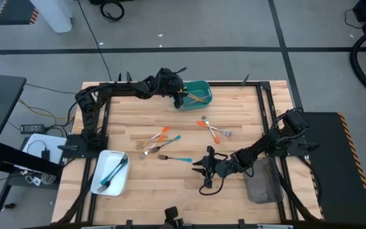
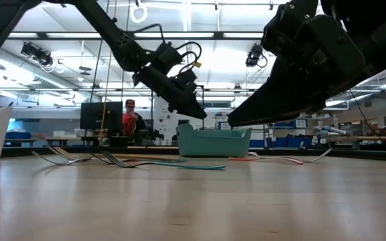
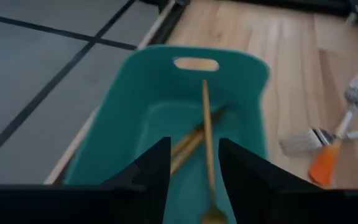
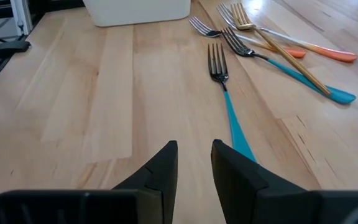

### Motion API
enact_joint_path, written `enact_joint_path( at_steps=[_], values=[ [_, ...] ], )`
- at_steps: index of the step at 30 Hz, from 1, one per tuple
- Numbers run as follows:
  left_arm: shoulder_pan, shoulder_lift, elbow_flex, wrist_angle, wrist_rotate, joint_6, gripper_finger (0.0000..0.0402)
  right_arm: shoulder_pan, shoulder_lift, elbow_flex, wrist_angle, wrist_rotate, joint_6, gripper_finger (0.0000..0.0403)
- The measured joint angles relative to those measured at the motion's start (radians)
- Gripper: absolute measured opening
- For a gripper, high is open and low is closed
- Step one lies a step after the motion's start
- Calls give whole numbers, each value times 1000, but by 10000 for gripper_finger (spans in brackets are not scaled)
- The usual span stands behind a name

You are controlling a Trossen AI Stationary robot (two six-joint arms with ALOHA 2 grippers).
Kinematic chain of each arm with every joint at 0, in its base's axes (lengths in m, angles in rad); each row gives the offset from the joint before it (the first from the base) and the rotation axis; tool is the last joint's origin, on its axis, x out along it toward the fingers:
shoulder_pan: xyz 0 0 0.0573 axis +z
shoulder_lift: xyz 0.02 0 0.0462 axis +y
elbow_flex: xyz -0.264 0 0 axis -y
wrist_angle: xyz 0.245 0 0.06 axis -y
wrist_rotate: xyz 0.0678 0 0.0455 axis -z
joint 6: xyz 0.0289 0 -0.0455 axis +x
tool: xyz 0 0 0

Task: Sort silverware by color (type)
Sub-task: Put the orange fork into the black bin

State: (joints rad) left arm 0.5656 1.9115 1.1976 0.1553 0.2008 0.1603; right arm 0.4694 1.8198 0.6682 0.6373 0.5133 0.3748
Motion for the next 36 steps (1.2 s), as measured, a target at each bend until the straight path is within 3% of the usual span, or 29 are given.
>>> enact_joint_path(
  at_steps=[8,18,27,36],
  values=[
    [-84,-84,0,-114,-21,9,142,1,0,0,-31,2,49,105],
    [-180,-205,-140,-37,-66,-19,142,-17,-124,0,-373,17,182,105],
    [-221,-356,-233,11,-66,-38,142,-171,-225,1,-667,21,249,105],
    [-249,-528,-309,35,-17,-20,142,-347,-251,0,-783,65,280,105]
  ],
)
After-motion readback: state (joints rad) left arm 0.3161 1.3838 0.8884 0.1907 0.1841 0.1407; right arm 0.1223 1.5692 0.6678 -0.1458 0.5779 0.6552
